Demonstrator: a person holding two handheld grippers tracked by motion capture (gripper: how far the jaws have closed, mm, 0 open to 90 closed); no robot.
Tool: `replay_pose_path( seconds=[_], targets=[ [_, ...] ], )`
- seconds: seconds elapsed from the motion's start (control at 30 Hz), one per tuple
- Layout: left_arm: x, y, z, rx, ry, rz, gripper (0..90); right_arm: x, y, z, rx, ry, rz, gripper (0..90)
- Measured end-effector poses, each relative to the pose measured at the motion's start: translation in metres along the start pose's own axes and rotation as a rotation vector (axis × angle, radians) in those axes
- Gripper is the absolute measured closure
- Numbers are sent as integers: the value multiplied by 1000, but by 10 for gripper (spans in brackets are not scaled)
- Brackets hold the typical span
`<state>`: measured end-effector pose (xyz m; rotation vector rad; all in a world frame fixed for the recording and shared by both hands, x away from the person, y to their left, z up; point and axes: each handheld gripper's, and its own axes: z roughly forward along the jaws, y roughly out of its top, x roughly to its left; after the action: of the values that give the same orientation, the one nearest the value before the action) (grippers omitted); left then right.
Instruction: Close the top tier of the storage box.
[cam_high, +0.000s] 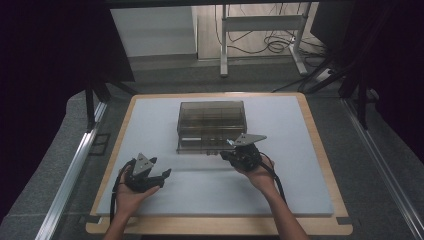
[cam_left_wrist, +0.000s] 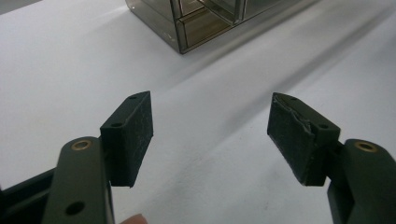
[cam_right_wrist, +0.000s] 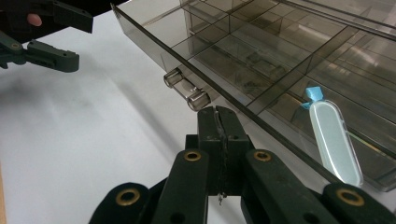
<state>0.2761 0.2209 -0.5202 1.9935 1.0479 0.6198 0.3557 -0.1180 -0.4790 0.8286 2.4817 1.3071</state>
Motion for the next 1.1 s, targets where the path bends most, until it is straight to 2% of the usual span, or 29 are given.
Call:
replay_pose_path(
  seconds=[0.73,1.1],
  targets=[
    [0,1,-3,-14,-3,-10,323,0,2,7,0,4,5,886],
    [1,1,-4,-16,-1,-10,323,-3,3,8,-6,-12,9,886]
  ],
)
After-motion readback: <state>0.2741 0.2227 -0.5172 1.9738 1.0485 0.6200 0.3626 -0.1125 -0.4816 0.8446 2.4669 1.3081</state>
